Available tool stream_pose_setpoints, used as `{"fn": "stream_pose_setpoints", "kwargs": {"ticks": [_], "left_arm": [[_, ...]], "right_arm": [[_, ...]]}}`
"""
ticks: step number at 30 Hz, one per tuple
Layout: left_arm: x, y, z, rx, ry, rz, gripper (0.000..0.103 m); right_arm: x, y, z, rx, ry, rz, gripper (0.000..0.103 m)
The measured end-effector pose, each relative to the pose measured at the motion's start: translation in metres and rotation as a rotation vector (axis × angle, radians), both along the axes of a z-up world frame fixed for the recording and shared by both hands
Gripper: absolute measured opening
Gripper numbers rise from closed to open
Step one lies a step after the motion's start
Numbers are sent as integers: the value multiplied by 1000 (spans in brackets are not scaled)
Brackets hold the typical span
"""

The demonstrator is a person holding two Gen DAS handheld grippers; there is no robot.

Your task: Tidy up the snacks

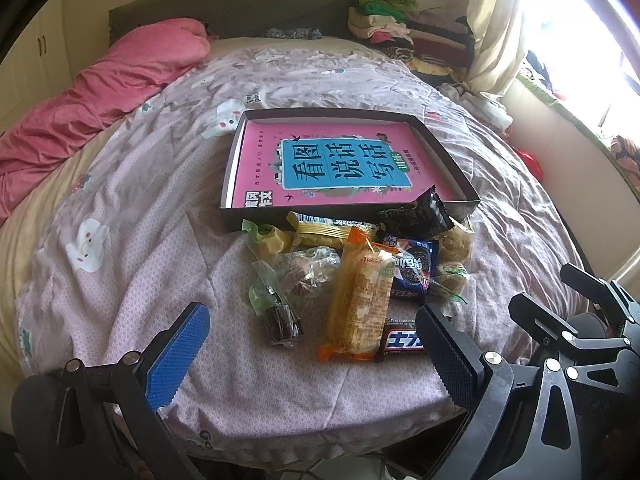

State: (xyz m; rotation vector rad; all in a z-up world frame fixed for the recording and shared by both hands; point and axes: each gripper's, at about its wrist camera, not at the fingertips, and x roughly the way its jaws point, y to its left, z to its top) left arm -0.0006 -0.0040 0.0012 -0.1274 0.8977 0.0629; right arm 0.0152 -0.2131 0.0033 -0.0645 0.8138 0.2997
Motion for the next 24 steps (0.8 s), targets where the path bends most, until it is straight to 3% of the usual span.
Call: {"fn": "stream_pose_setpoints", "kwargs": {"ticks": [24], "left_arm": [[0, 3, 0, -3, 3, 3, 102]], "right_arm": [[2, -2, -2, 9, 6, -3, 102]]}}
